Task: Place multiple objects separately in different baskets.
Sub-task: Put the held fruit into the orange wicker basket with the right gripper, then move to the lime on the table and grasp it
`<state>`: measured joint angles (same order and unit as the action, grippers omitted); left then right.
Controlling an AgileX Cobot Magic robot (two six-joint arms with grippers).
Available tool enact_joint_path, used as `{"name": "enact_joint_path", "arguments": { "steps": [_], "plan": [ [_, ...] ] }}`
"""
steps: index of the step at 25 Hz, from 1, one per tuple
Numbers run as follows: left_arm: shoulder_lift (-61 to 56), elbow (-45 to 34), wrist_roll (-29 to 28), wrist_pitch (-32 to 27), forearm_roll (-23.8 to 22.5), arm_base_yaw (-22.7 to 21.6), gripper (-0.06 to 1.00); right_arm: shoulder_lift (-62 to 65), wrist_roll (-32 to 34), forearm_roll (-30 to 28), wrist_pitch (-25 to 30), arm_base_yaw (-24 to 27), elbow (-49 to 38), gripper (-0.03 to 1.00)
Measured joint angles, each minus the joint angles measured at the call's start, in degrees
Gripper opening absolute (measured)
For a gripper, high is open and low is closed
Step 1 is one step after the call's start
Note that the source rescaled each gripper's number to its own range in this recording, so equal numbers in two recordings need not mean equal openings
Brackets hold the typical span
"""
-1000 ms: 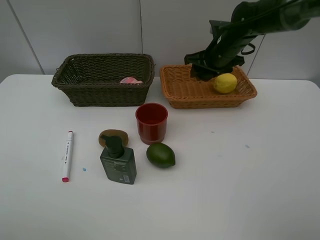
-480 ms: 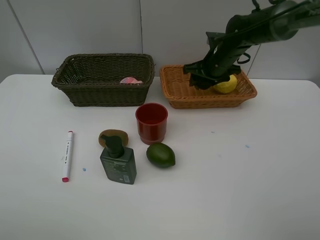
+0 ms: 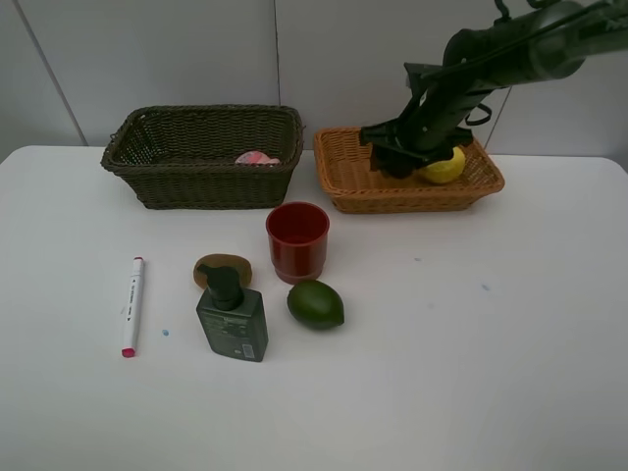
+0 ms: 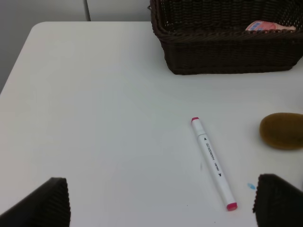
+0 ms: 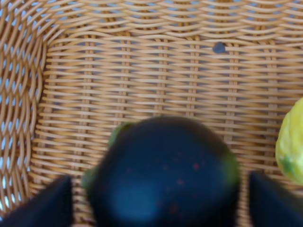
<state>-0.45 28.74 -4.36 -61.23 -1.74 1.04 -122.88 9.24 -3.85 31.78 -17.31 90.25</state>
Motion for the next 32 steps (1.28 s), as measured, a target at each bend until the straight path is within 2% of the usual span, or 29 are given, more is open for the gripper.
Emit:
{"name": "enact_joint_path", "arguments": {
  "steps": [2, 5, 21, 26, 32],
  "plan": [
    [0.00, 0.00, 0.00, 0.00, 0.00, 0.00, 1.00, 0.00, 0.00, 0.00, 0.00, 0.00, 0.00, 0.94],
    [0.00, 0.00, 0.00, 0.00, 0.00, 0.00, 1.00, 0.00, 0.00, 0.00, 0.17, 0.00, 0.00, 0.98],
    [0.00, 0.00, 0.00, 0.00, 0.00, 0.00, 1.00, 1.84, 0.00, -0.05, 1.74, 0.00, 0.00, 1.00],
    [0.00, 0.00, 0.00, 0.00, 0.00, 0.00, 1.00, 5.47, 0.00, -0.05, 6.05, -0.05, 0.00, 1.00],
    [0.00, 0.00, 0.00, 0.00, 0.00, 0.00, 1.00, 11.84, 0.00, -0.93, 16.29, -1.67, 0.00, 1.00]
  ]
}}
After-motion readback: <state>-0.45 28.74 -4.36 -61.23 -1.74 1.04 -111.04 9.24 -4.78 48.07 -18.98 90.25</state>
